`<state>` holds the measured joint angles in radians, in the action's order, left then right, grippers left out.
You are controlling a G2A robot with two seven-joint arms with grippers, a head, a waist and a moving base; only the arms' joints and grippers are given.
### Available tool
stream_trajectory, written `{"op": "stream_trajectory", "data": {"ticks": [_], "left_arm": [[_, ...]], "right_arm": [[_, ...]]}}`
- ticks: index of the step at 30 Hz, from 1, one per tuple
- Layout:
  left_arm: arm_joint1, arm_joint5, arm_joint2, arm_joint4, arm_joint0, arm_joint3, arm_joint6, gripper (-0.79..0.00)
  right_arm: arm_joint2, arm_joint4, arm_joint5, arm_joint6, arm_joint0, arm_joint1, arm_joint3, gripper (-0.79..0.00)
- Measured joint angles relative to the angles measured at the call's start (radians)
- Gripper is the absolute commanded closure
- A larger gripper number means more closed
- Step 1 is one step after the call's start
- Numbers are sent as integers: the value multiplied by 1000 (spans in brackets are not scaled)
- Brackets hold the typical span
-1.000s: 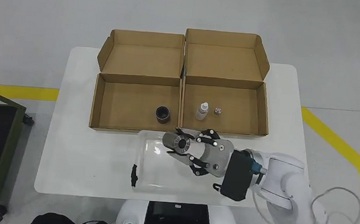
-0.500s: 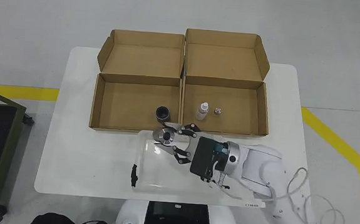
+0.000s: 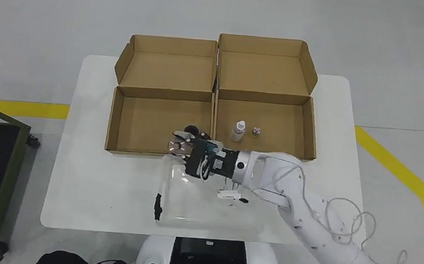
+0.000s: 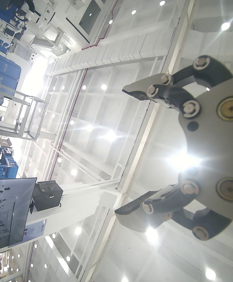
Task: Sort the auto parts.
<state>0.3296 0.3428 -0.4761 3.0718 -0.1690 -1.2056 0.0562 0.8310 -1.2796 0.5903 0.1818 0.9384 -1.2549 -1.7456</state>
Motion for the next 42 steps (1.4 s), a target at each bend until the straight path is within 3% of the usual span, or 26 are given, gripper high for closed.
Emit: {"op": "stream_trajectory", "data": {"ticks": [15,33,42], "left_arm": [[0,0,0,0,0,0,0,-785],[0,0,0,0,0,0,0,-785],[0,0,0,0,0,0,0,-785]], "right_arm": [[-185,59,-75,106,-236,-106,298,0],[-321,103,-80,170,-398,-232,573,0],[-344,88,-71,186,-432,-274,673,-111]]}}
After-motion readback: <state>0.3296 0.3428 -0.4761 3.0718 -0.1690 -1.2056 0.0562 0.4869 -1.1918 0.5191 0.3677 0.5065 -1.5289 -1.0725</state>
